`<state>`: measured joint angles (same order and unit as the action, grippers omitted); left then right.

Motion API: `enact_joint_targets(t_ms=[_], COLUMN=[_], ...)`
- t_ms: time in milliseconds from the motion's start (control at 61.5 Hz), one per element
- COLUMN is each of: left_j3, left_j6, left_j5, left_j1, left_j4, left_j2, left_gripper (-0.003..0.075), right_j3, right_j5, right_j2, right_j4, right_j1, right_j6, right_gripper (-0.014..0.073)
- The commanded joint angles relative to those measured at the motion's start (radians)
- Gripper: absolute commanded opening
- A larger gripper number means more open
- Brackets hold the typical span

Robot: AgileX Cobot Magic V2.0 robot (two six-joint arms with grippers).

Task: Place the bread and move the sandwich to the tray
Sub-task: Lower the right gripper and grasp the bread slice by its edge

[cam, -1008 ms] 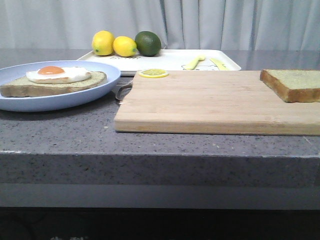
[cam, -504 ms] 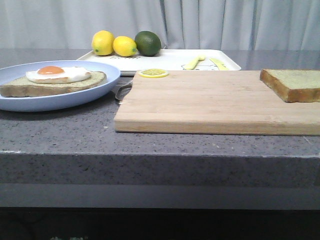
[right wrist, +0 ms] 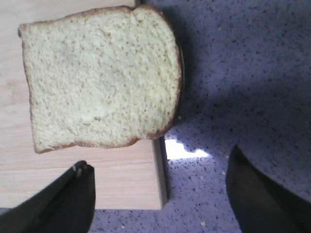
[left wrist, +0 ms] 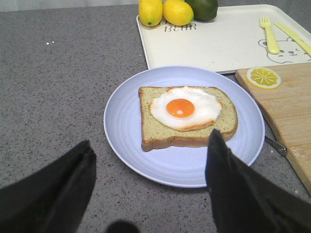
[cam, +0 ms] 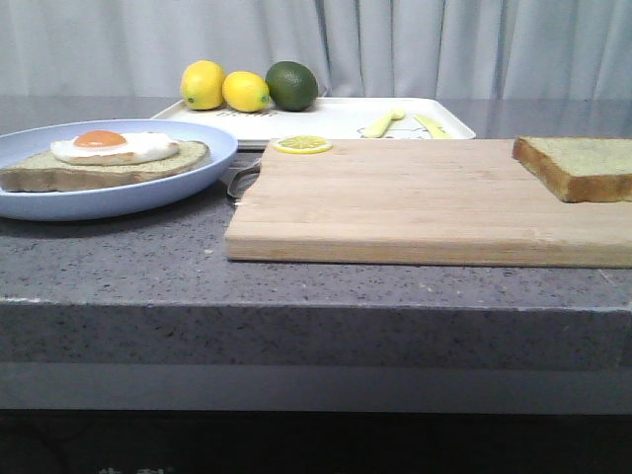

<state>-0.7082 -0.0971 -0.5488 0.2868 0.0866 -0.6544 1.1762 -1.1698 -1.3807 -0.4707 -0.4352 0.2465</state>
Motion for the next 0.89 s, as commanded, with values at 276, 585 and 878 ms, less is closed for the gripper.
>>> enact_joint_targets(t_ms=[276, 585, 878], left_j3=[-0.034, -0.034, -0.034], left_j6=[0.002, 0.002, 0.002], left_j5=[0.068, 0.068, 0.068], left_j1=[0.008, 0.008, 0.008], left_j4=[0.01, 0.015, 0.018], left_j2=[-0.004, -0.004, -0.004], left_gripper=[0.047, 0.047, 0.047], right_j3=[0.031, 0.031, 0.031], right_j5=[-0.144, -0.17, -0.171], right_j2=[-0.232, -0.344, -0.353], right_j4=[-0.402, -0.477, -0.472], right_j1=[-0.137, -0.102, -0.071], right_j6=[0.326, 0.386, 0.391], right_gripper=[0.0568, 0.0568, 0.0444])
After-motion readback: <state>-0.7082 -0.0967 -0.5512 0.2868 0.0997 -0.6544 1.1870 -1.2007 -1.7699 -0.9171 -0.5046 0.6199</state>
